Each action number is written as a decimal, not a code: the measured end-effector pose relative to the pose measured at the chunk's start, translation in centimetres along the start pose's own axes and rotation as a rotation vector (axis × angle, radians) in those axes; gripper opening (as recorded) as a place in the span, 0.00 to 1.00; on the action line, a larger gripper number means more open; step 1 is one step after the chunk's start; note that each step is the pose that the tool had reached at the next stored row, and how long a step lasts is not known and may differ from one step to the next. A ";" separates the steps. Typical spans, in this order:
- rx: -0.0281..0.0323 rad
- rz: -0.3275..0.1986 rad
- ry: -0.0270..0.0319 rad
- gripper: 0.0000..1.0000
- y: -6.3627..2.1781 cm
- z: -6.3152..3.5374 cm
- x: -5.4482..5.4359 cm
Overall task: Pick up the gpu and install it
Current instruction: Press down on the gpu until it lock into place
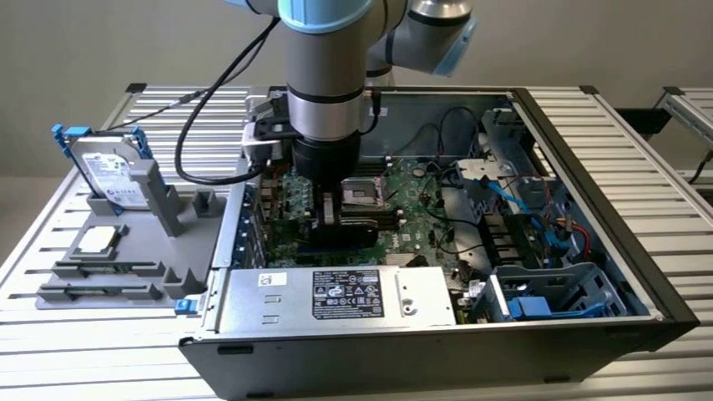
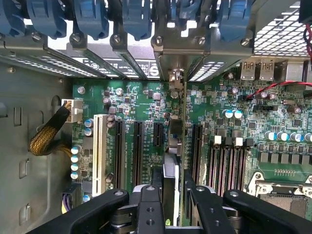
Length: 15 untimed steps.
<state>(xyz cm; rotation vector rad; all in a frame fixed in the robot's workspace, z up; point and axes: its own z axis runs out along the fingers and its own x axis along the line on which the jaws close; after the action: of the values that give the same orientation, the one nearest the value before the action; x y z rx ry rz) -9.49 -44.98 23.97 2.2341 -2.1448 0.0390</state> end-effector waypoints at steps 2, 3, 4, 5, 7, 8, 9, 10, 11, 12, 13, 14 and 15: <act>0.0001 -0.001 0.0007 0.27 -0.02 0.06 0.0; 0.0000 -0.002 0.0011 0.27 -0.03 0.08 0.0; 0.0000 -0.002 0.0013 0.27 -0.03 0.10 0.0; 0.0001 -0.003 0.0016 0.27 -0.04 0.12 0.0; 0.0001 -0.005 0.0016 0.27 -0.04 0.12 0.0; 0.0002 -0.005 0.0016 0.27 -0.04 0.12 0.0; 0.0003 -0.006 0.0017 0.27 -0.04 0.12 0.0; 0.0003 -0.007 0.0017 0.27 -0.04 0.12 0.0; 0.0003 -0.008 0.0017 0.27 -0.04 0.12 0.0; 0.0004 -0.009 0.0016 0.27 -0.04 0.12 0.0; 0.0004 -0.009 0.0016 0.27 -0.04 0.11 0.0; 0.0005 -0.009 0.0016 0.27 -0.04 0.11 0.0; 0.0005 -0.010 0.0016 0.27 -0.04 0.11 0.0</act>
<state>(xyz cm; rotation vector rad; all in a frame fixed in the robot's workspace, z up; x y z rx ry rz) -9.46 -44.94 23.86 2.2437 -2.1334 0.0409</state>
